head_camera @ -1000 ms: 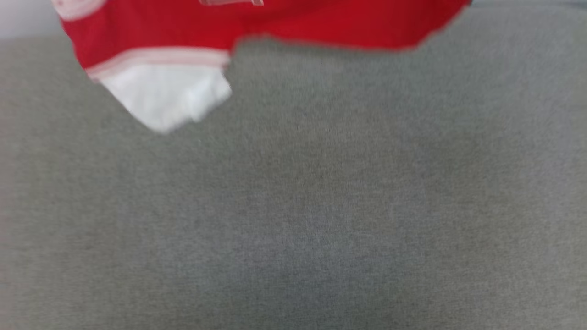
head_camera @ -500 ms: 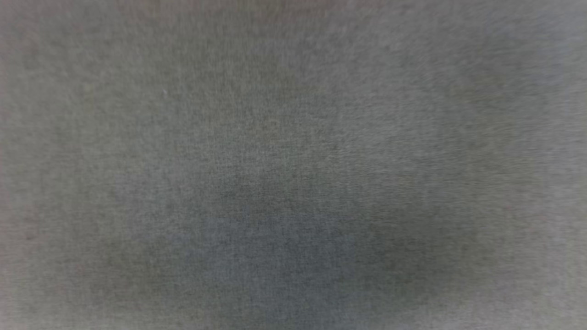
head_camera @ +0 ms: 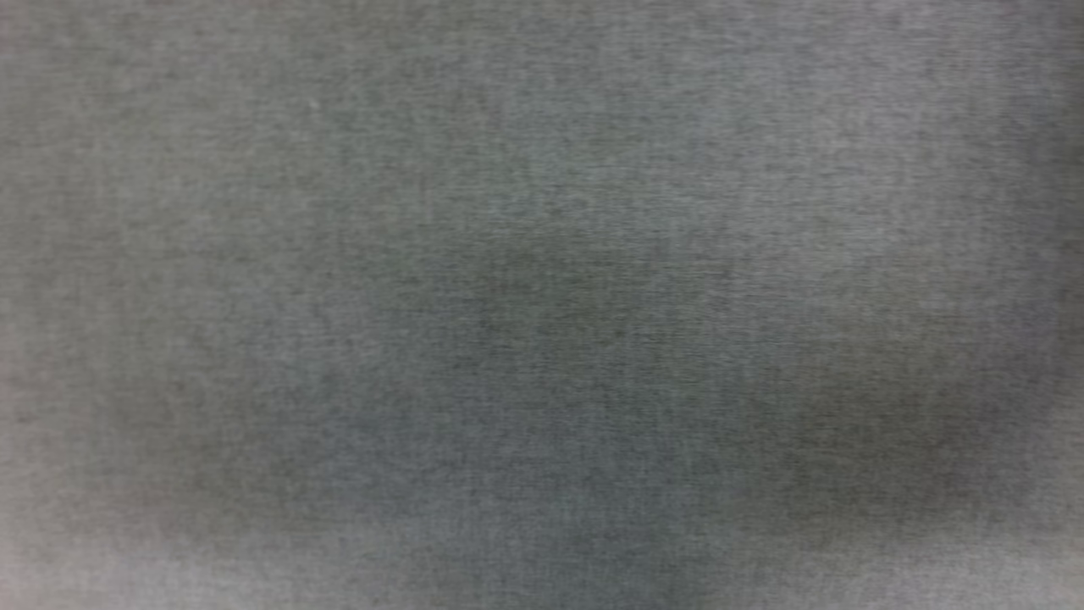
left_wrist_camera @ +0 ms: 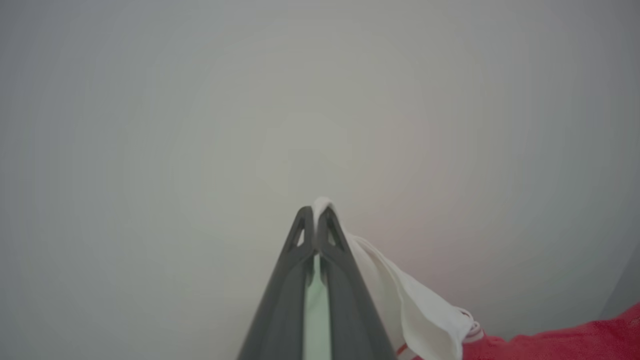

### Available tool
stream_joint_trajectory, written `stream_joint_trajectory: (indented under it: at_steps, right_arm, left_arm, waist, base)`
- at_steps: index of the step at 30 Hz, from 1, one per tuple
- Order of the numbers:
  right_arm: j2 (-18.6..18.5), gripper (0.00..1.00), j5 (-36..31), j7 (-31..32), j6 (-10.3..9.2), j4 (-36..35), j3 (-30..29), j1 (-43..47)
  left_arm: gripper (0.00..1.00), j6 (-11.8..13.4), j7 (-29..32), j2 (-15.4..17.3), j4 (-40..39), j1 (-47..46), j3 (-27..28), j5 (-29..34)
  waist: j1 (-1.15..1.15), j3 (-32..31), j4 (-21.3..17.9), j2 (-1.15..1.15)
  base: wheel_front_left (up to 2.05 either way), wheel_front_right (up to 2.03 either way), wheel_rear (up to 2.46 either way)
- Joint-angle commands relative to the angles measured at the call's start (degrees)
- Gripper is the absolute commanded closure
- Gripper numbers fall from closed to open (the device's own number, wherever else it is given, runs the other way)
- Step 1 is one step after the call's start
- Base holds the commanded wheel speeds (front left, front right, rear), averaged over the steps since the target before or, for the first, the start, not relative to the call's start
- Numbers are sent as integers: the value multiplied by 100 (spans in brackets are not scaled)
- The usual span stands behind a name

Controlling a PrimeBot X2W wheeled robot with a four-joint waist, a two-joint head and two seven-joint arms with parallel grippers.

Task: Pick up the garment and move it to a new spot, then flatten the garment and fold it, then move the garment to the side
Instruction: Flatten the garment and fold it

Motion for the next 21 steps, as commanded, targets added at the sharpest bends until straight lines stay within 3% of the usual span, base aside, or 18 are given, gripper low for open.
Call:
stream_joint_trajectory:
  at_steps: [1,6,12,21]
  right_arm:
    - [30,100,42,-20,-6,16,20,29]
    - [-12,100,535,-20,-6,-70,490,233]
    - [-419,100,1571,-20,-6,-290,1509,802]
    - [-1361,100,3416,202,-6,-1108,2749,2136]
  left_arm:
    - [100,-28,-1,-22,9,50,31,6]
    - [100,-174,-1,-149,226,530,33,-65]
    - [100,-250,231,-194,137,1343,-425,-304]
    - [100,-235,1002,598,-1174,3270,-1100,-1146]
  waist:
    - [0,27,133,0]
    - [0,-195,257,0]
    - [0,-753,445,0]
    - [0,-1821,577,0]
  base:
    - [0,0,0]
    - [0,0,0]
    - [0,0,0]
    - [0,0,0]
